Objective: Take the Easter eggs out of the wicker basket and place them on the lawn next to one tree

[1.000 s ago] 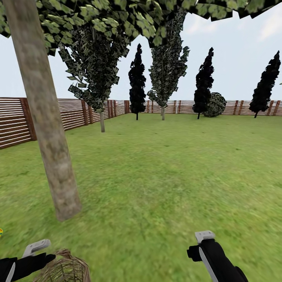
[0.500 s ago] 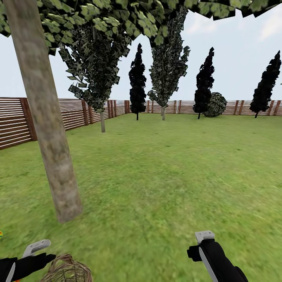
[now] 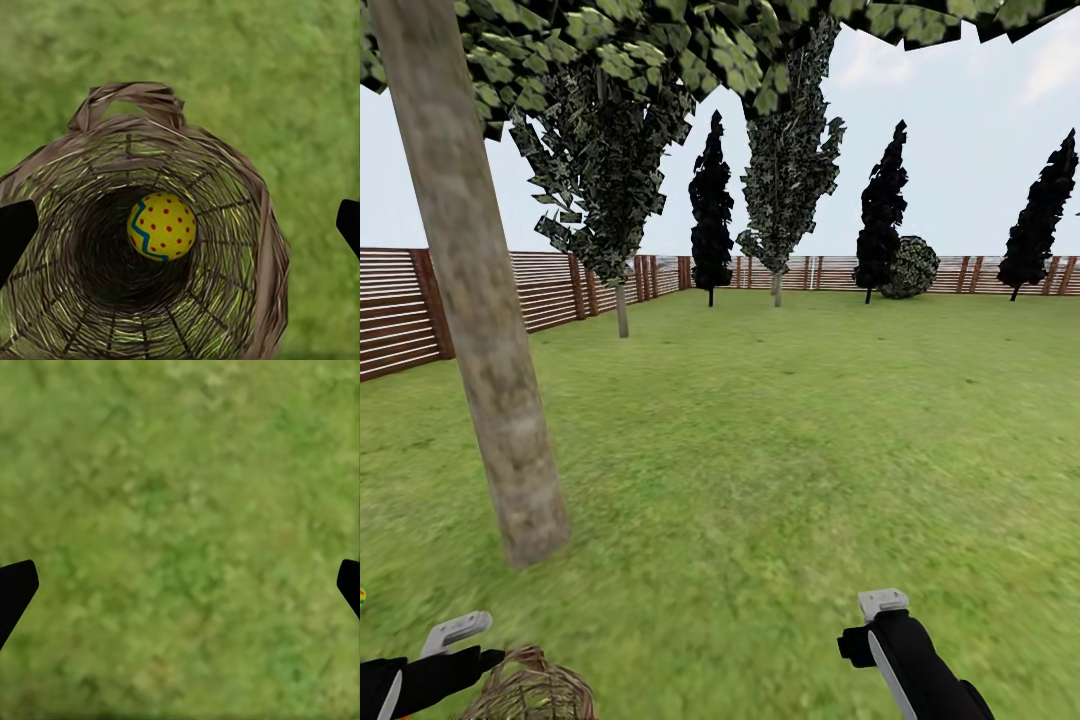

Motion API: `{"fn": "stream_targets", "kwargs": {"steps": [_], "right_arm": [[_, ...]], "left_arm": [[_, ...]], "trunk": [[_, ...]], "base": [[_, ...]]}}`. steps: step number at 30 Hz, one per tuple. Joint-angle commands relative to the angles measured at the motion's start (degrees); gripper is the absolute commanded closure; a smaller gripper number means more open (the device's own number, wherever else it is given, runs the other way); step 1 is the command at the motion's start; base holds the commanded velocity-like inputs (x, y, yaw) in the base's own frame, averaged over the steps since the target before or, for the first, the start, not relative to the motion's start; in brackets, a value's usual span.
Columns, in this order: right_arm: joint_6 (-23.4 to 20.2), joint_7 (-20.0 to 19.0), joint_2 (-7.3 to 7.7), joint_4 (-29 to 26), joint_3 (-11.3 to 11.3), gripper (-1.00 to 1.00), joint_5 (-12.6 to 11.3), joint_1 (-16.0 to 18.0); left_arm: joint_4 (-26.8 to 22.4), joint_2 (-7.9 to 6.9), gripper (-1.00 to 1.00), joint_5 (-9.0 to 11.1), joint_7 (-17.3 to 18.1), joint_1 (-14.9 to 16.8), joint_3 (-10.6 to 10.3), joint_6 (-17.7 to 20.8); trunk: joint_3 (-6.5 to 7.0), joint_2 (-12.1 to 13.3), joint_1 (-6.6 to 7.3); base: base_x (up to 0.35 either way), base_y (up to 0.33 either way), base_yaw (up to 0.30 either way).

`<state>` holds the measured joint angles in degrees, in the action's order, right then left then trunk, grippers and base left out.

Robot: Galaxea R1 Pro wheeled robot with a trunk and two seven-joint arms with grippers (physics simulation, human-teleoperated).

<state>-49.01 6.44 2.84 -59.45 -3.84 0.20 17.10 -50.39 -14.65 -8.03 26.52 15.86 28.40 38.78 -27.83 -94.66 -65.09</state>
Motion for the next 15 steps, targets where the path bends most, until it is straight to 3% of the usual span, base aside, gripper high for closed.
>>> {"fn": "stream_targets", "kwargs": {"steps": [1,7,15], "right_arm": [[-0.29,0.24,0.06,-0.05,-0.21,-1.0,-0.01,0.04],[-0.29,0.18,0.06,-0.05,-0.21,-1.0,-0.17,0.04],[-0.29,0.24,0.06,-0.05,-0.21,-1.0,-0.12,0.04]], "left_arm": [[-0.06,0.01,-1.0,-0.59,0.55,0.06,0.23,0.2],[-0.06,-0.09,-1.0,-0.64,0.63,0.06,0.49,0.26],[-0.1,-0.11,-1.0,-0.64,0.71,0.05,0.6,0.25]], "trunk": [[-0.25,-0.45,-0.22],[-1.33,-2.86,-1.54],[-1.33,-2.86,-1.54]], "base": [[0.0,0.0,0.0],[0.0,0.0,0.0],[0.0,0.0,0.0]]}}
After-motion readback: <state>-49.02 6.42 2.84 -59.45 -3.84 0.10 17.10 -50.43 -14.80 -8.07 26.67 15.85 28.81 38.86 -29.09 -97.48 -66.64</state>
